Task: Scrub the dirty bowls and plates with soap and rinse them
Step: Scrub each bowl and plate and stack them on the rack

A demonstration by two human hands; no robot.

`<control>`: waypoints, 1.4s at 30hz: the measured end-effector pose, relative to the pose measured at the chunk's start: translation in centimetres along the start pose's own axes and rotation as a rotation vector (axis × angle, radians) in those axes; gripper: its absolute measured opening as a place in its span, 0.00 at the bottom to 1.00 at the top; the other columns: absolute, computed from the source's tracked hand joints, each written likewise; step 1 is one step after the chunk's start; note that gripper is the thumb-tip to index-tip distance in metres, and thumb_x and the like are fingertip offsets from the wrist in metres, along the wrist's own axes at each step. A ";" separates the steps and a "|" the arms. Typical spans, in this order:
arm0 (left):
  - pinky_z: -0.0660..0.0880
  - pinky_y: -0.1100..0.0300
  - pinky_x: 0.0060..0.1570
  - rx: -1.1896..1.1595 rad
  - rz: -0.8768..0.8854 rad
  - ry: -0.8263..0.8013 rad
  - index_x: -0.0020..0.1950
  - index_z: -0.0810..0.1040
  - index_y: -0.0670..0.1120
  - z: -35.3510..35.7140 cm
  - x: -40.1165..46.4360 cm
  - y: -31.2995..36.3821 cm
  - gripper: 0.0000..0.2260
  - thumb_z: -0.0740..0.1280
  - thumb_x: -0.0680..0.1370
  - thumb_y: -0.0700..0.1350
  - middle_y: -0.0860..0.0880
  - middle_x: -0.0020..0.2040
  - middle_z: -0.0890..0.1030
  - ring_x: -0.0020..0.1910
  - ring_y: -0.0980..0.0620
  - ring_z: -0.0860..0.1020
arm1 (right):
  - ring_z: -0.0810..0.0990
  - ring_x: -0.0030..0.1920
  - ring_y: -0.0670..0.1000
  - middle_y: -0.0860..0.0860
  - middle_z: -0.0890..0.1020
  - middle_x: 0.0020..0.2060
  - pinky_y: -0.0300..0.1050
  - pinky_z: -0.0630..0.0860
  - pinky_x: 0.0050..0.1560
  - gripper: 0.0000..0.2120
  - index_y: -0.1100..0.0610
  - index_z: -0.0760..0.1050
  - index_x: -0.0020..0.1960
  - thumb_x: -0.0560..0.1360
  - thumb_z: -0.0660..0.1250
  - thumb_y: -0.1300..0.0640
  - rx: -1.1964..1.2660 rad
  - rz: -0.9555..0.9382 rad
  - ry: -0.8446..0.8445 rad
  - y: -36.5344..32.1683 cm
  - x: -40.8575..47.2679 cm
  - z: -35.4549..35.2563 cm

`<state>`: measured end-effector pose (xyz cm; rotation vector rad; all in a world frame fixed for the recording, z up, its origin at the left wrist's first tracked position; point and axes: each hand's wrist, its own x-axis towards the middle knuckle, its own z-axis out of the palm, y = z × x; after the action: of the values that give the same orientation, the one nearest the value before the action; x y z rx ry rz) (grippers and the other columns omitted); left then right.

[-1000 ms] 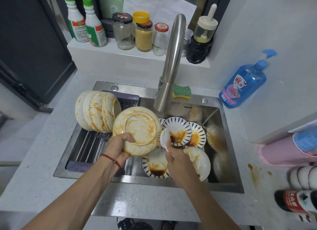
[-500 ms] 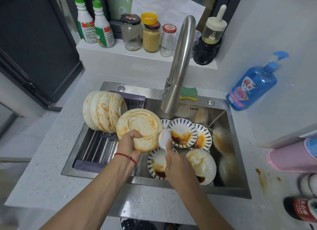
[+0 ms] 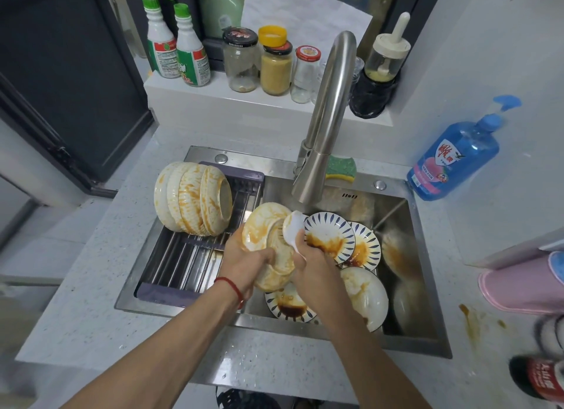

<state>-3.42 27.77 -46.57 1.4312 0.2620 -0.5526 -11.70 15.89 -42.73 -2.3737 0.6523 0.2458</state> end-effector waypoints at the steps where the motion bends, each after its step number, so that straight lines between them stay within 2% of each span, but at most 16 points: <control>1: 0.83 0.48 0.51 0.015 0.011 -0.004 0.58 0.81 0.47 0.0 -0.1 0.2 0.27 0.70 0.65 0.24 0.44 0.53 0.86 0.55 0.43 0.84 | 0.77 0.56 0.55 0.53 0.80 0.55 0.56 0.76 0.57 0.26 0.43 0.53 0.82 0.86 0.54 0.53 0.020 -0.006 0.000 -0.4 0.0 0.4; 3: 0.83 0.49 0.51 0.019 0.027 -0.028 0.57 0.81 0.51 -0.7 0.1 0.5 0.27 0.70 0.66 0.24 0.45 0.52 0.86 0.53 0.45 0.85 | 0.78 0.52 0.54 0.52 0.79 0.49 0.54 0.77 0.53 0.26 0.43 0.52 0.82 0.86 0.54 0.52 0.027 -0.078 -0.028 -0.6 -1.1 0.9; 6: 0.83 0.45 0.53 0.033 0.046 -0.071 0.57 0.81 0.52 -1.9 0.4 1.1 0.30 0.73 0.59 0.31 0.45 0.53 0.86 0.54 0.44 0.85 | 0.76 0.43 0.49 0.48 0.74 0.39 0.46 0.74 0.41 0.27 0.45 0.51 0.83 0.86 0.55 0.54 -0.020 -0.133 -0.073 0.9 -3.2 1.0; 9: 0.83 0.49 0.50 0.078 0.033 -0.129 0.60 0.80 0.51 -1.7 -0.1 1.3 0.30 0.74 0.62 0.30 0.45 0.55 0.85 0.56 0.45 0.83 | 0.79 0.45 0.51 0.50 0.79 0.42 0.50 0.80 0.47 0.27 0.47 0.53 0.83 0.86 0.55 0.55 -0.017 -0.040 0.010 1.9 -1.7 0.9; 11: 0.83 0.52 0.47 0.067 0.035 -0.120 0.59 0.80 0.51 -1.8 0.0 1.3 0.30 0.74 0.63 0.27 0.44 0.54 0.85 0.56 0.44 0.84 | 0.79 0.42 0.51 0.50 0.78 0.39 0.51 0.79 0.43 0.27 0.46 0.52 0.83 0.86 0.55 0.54 0.007 -0.116 0.025 0.9 -1.8 1.5; 13: 0.83 0.47 0.51 0.033 0.026 -0.093 0.58 0.79 0.52 -2.2 0.3 1.3 0.31 0.75 0.60 0.28 0.44 0.55 0.85 0.57 0.42 0.83 | 0.76 0.38 0.49 0.48 0.75 0.37 0.46 0.75 0.38 0.28 0.45 0.52 0.83 0.86 0.56 0.54 0.010 -0.192 -0.014 0.7 -2.7 1.8; 17: 0.81 0.47 0.53 0.141 0.082 -0.072 0.56 0.76 0.54 -2.5 0.3 2.1 0.27 0.72 0.69 0.24 0.46 0.55 0.82 0.58 0.45 0.81 | 0.77 0.47 0.49 0.48 0.77 0.44 0.49 0.77 0.48 0.27 0.42 0.57 0.82 0.85 0.57 0.55 0.045 -0.060 -0.024 2.6 -1.0 1.4; 20: 0.80 0.44 0.60 0.225 0.176 -0.006 0.68 0.74 0.49 -2.4 1.7 3.5 0.31 0.76 0.69 0.29 0.48 0.58 0.81 0.59 0.47 0.80 | 0.78 0.49 0.48 0.48 0.81 0.53 0.49 0.77 0.52 0.26 0.41 0.61 0.80 0.85 0.60 0.55 0.222 -0.049 0.048 2.3 -0.1 1.7; 22: 0.80 0.44 0.61 0.292 0.267 0.088 0.73 0.72 0.48 -2.8 2.9 5.1 0.35 0.78 0.68 0.34 0.48 0.62 0.81 0.61 0.47 0.80 | 0.79 0.48 0.49 0.49 0.81 0.52 0.49 0.80 0.51 0.25 0.41 0.62 0.80 0.85 0.60 0.55 0.286 -0.042 0.106 2.9 -0.1 1.8; 24: 0.80 0.47 0.60 0.374 0.374 0.187 0.67 0.75 0.49 -3.6 4.3 6.2 0.29 0.78 0.68 0.38 0.50 0.59 0.82 0.59 0.48 0.80 | 0.80 0.45 0.52 0.50 0.81 0.46 0.51 0.82 0.47 0.25 0.43 0.62 0.80 0.85 0.61 0.56 0.273 -0.014 0.141 4.5 -0.2 1.7; 26: 0.78 0.53 0.55 0.452 0.418 0.246 0.59 0.73 0.52 -4.1 5.6 7.0 0.22 0.76 0.70 0.36 0.54 0.51 0.80 0.53 0.48 0.79 | 0.80 0.43 0.51 0.48 0.80 0.41 0.42 0.80 0.45 0.26 0.43 0.64 0.80 0.84 0.63 0.57 0.231 0.013 0.137 6.0 -0.5 2.0; 29: 0.77 0.54 0.54 0.500 0.369 0.266 0.62 0.74 0.48 -4.2 8.1 6.7 0.22 0.76 0.72 0.36 0.49 0.54 0.80 0.54 0.45 0.79 | 0.79 0.41 0.49 0.44 0.78 0.37 0.33 0.77 0.40 0.25 0.44 0.66 0.79 0.84 0.63 0.57 0.217 0.006 0.117 7.3 -1.2 2.4; 33: 0.76 0.55 0.55 0.590 0.289 0.240 0.67 0.73 0.44 -3.4 11.0 5.6 0.24 0.77 0.73 0.37 0.44 0.57 0.80 0.56 0.43 0.80 | 0.82 0.42 0.51 0.51 0.81 0.39 0.44 0.82 0.44 0.22 0.42 0.66 0.78 0.85 0.60 0.54 0.190 0.019 0.056 8.8 -2.2 2.1; 37: 0.74 0.56 0.55 0.597 0.258 0.267 0.68 0.72 0.45 -3.3 12.6 4.6 0.23 0.75 0.75 0.40 0.45 0.54 0.79 0.54 0.43 0.78 | 0.81 0.41 0.46 0.43 0.82 0.42 0.34 0.77 0.41 0.21 0.44 0.68 0.77 0.85 0.60 0.52 0.198 0.057 0.059 9.6 -3.8 1.3; 40: 0.77 0.52 0.57 0.572 0.272 0.315 0.66 0.73 0.45 -3.5 13.4 3.9 0.20 0.75 0.77 0.45 0.43 0.53 0.79 0.51 0.42 0.78 | 0.81 0.38 0.51 0.51 0.84 0.42 0.44 0.76 0.41 0.20 0.49 0.70 0.75 0.84 0.60 0.52 0.193 0.074 0.072 10.6 -4.8 0.7; 42: 0.76 0.52 0.56 0.594 0.261 0.316 0.67 0.72 0.44 -3.6 13.5 3.9 0.22 0.75 0.77 0.46 0.40 0.55 0.79 0.54 0.39 0.78 | 0.83 0.39 0.57 0.56 0.85 0.42 0.48 0.77 0.40 0.19 0.48 0.72 0.73 0.83 0.60 0.51 0.178 0.087 0.089 11.0 -4.8 0.8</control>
<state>10.60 28.71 -50.31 2.0981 0.1594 -0.1864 -21.44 10.97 -47.78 -2.1981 0.7879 0.1144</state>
